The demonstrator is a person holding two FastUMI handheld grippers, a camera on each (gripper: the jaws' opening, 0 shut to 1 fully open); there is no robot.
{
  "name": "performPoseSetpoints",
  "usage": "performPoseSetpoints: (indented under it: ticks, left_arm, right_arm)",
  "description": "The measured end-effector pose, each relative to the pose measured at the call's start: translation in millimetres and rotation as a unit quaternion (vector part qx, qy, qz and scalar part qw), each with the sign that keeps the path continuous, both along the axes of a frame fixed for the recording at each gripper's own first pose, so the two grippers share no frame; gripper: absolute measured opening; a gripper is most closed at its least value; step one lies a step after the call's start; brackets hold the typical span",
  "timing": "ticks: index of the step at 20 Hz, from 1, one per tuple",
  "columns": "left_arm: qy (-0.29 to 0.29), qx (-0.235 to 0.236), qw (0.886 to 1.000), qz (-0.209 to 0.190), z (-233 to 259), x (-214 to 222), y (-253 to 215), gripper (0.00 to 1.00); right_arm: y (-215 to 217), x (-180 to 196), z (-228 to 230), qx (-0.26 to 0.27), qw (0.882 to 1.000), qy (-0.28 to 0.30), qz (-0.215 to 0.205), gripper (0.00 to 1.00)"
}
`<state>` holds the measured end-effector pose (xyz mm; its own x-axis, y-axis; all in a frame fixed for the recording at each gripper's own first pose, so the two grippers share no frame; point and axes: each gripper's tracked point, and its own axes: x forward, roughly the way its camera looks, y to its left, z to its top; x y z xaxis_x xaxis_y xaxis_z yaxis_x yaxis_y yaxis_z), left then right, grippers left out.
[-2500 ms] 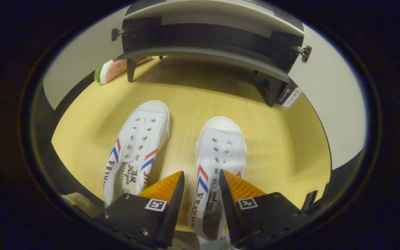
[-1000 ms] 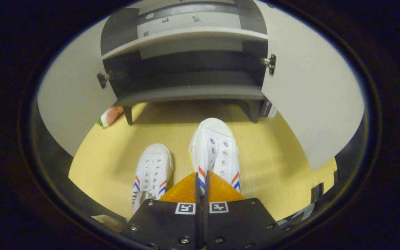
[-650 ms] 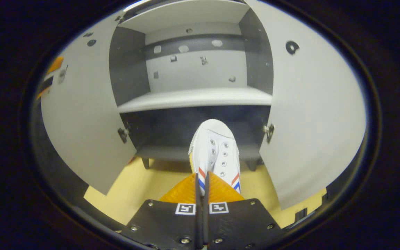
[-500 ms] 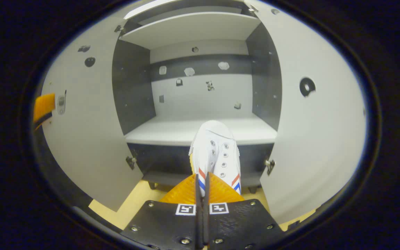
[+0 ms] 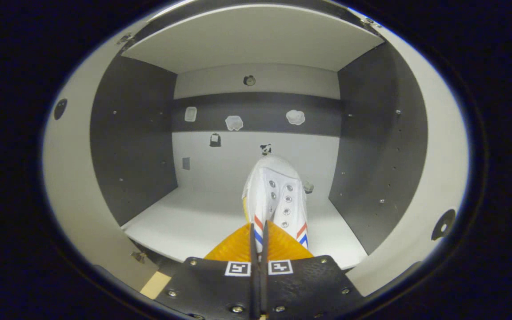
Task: Grab one shoe with the right hand and put it into the shoe cabinet, grab the other shoe with the left hand and put it into the shoe cabinet; then close the right door with the right hand and the left door with the left hand.
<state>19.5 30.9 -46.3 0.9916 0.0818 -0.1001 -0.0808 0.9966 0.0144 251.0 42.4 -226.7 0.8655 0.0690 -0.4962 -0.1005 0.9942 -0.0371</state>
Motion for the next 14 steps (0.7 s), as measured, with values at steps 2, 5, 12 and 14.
performPoseSetpoints:
  ticks: [2, 5, 12, 14]
  left_arm:
    - [0.001, 0.001, 1.0, 0.001, 0, 0, 0, 0.94]
    - [0.002, 0.003, 1.0, 0.003, -1, 1, 0, 0.94]
    - [0.005, 0.011, 1.0, 0.009, -2, 1, 1, 0.94]
    - [0.006, 0.014, 1.0, 0.01, -2, 1, 1, 0.94]
  right_arm:
    - [-2, 26, -20, -0.016, 1.0, 0.017, -0.001, 0.0]
    - [-1, 40, -40, -0.02, 0.999, 0.039, -0.002, 0.0]
    - [8, 45, -67, -0.018, 0.997, 0.071, -0.001, 0.0]
    - [10, 46, -66, -0.019, 0.998, 0.067, 0.006, 0.06]
